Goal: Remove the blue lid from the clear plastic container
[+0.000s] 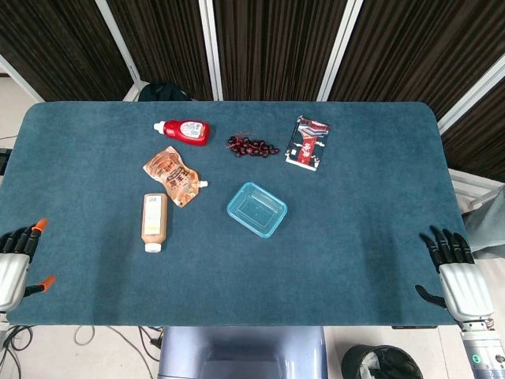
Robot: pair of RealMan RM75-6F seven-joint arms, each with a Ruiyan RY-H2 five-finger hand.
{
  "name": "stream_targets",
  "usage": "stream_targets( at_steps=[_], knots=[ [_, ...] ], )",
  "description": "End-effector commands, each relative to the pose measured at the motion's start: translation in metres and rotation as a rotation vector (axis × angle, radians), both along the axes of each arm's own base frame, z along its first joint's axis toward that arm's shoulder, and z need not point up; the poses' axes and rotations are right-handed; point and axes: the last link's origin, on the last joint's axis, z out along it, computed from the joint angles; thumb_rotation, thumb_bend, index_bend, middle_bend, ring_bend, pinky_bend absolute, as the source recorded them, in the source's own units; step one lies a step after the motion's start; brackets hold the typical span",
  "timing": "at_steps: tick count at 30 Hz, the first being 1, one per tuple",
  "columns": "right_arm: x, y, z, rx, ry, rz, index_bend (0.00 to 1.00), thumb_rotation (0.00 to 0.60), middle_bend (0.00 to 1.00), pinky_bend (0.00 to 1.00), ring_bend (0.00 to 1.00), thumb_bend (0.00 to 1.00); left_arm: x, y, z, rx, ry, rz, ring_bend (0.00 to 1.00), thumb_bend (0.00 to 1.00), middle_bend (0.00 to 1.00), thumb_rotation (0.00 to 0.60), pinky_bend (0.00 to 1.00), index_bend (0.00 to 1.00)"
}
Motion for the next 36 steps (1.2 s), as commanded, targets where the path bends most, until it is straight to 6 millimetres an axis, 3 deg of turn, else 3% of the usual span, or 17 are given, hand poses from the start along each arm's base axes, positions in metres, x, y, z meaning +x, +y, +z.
stream_targets(
  at_steps=[1, 26, 31, 36],
  knots=[
    [-0.001, 0.000, 0.000, 0.005, 0.004, -0.010, 0.00, 0.600, 0.00, 0.00, 0.00, 0.25, 0.000, 0.000, 0.001, -0.010, 0.004, 0.013, 0.00, 0.00, 0.00, 0.600, 0.00, 0.00],
    [-0.005, 0.001, -0.002, -0.029, 0.062, -0.005, 0.00, 0.600, 0.00, 0.00, 0.00, 0.25, 0.002, 0.006, -0.004, -0.034, 0.001, 0.035, 0.00, 0.00, 0.00, 0.600, 0.00, 0.00],
    [-0.006, 0.000, -0.007, -0.027, 0.068, -0.003, 0.00, 0.600, 0.00, 0.00, 0.00, 0.25, 0.015, 0.016, -0.002, -0.023, 0.020, -0.021, 0.00, 0.00, 0.00, 0.600, 0.00, 0.00],
    [-0.006, 0.001, -0.014, -0.014, 0.071, -0.004, 0.00, 0.600, 0.00, 0.00, 0.00, 0.25, 0.043, 0.046, -0.013, -0.073, 0.015, -0.079, 0.00, 0.00, 0.00, 0.600, 0.00, 0.00]
  ],
)
